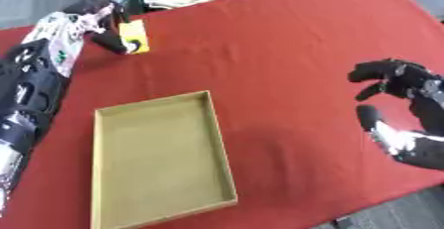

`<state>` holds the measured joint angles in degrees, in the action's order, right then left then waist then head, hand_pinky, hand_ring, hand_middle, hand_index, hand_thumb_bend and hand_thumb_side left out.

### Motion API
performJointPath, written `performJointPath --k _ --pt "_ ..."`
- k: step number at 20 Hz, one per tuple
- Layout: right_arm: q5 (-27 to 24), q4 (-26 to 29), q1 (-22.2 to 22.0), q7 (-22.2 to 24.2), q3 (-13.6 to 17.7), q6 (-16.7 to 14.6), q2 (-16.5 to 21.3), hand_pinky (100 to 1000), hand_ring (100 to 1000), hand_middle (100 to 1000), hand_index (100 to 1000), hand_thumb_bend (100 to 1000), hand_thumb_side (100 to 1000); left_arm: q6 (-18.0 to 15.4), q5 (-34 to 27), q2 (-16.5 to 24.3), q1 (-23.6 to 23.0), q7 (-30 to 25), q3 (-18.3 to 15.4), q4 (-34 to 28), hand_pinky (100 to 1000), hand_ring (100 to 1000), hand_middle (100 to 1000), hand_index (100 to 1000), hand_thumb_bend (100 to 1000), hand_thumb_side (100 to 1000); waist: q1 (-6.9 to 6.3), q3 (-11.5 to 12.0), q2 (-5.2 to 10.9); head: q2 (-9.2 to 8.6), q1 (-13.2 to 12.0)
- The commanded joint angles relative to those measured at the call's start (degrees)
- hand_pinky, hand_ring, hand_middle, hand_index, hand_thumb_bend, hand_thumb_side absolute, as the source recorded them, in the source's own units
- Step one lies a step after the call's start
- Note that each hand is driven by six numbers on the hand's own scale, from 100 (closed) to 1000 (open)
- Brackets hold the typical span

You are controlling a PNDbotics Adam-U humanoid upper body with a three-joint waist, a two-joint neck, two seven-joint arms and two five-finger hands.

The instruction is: Pick up objects on the table and place them in the box.

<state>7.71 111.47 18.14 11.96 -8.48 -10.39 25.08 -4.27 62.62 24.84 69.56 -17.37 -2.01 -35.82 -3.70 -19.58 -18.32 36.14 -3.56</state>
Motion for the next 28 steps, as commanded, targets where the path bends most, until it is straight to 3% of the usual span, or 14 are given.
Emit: performJointPath --k 1,7,13,21,28 --pt "-0.4 1.01 0.49 0.25 0.4 -0.09 0.82 619 780 726 847 183 408 0.15 -0.26 1.55 0.65 1.49 -0.44 -0.88 653 538 483 636 272 226 0.59 0.1 1.25 -0.27 0.02" --pt "-0.34 0.85 0.04 0.3 0.45 -0.1 0.85 620 780 727 848 183 412 -1.23 -2.15 2.05 0.56 2.7 0.42 -2.65 645 525 468 622 264 219 1.01 1.36 2.19 0.44 0.15" --pt "-0.18 0.51 -0.86 0.19 0.64 -0.14 0.9 622 781 728 849 177 410 -4.74 -5.38 2.76 -0.31 0.98 2.81 -6.45 640 519 462 617 266 220 1.52 4.3 3.59 1.55 0.66" --pt "0.26 -0.08 -1.99 0.03 0.74 -0.22 0.84 622 781 728 849 174 412 -10.91 -16.18 4.96 -3.57 -3.53 9.11 -17.16 638 515 458 619 259 224 1.56 8.93 5.24 2.42 1.83" --pt "0.38 -0.33 -2.55 -0.04 0.7 -0.28 0.85 621 781 728 848 176 411 -12.85 -25.77 7.01 -6.0 -8.45 14.72 -26.98 640 518 460 621 256 235 1.5 11.17 6.07 2.85 2.4"
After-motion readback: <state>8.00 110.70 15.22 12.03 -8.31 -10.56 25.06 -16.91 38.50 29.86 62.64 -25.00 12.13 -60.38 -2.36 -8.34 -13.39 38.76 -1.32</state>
